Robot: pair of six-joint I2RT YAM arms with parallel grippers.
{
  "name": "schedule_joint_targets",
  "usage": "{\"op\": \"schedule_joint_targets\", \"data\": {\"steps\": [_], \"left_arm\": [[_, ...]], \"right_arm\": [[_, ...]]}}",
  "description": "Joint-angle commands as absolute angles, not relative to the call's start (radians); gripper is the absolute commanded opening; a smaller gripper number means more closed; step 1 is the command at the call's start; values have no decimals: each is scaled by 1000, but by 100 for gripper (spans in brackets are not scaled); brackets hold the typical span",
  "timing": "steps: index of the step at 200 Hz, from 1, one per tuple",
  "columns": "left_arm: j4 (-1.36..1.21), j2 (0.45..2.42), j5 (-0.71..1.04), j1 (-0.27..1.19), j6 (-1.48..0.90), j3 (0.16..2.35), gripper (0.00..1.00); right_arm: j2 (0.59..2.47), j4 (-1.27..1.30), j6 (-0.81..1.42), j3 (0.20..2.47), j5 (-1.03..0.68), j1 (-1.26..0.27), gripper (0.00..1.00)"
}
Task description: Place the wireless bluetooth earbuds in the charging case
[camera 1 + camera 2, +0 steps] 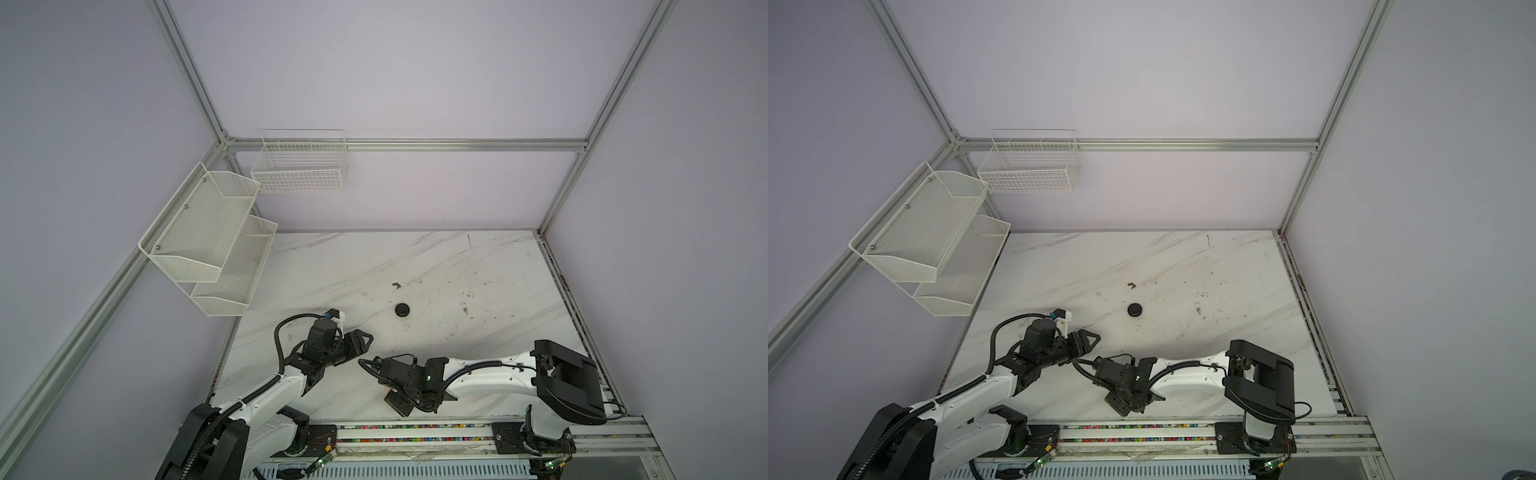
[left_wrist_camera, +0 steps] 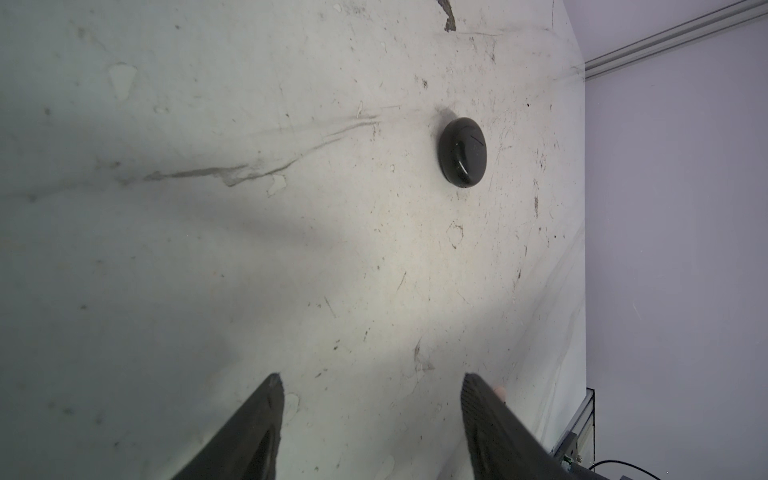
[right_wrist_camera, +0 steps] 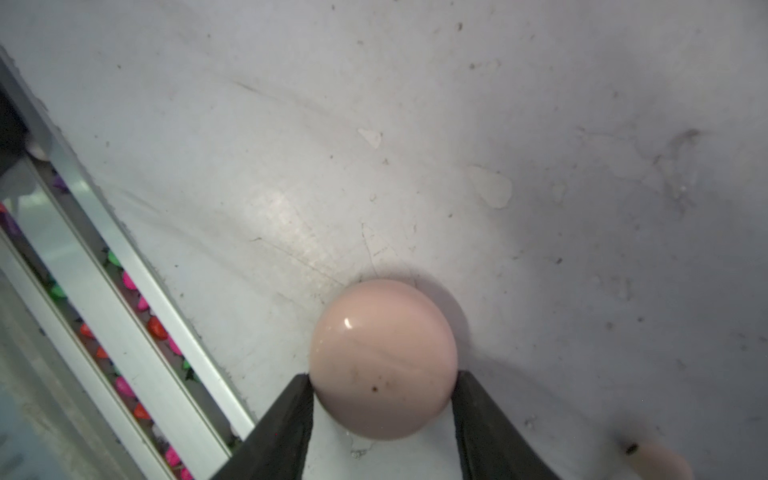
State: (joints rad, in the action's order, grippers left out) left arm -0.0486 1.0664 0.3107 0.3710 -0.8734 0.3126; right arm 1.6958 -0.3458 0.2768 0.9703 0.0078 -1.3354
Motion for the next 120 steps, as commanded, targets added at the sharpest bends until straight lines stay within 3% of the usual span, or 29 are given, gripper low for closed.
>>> {"op": "schedule_joint_targets", "data": {"steps": [1, 86, 120], "left_arm": [[-87, 1050, 322, 364, -879, 359, 68], [-74, 1048, 337, 356, -862, 364, 68], [-68, 1028, 341, 351, -865, 355, 68]], "right_arm": [[1656, -307, 320, 960, -27, -1341, 57], [1644, -291, 513, 930, -69, -1354, 57], [1687, -381, 450, 969, 65, -1391, 57]]}}
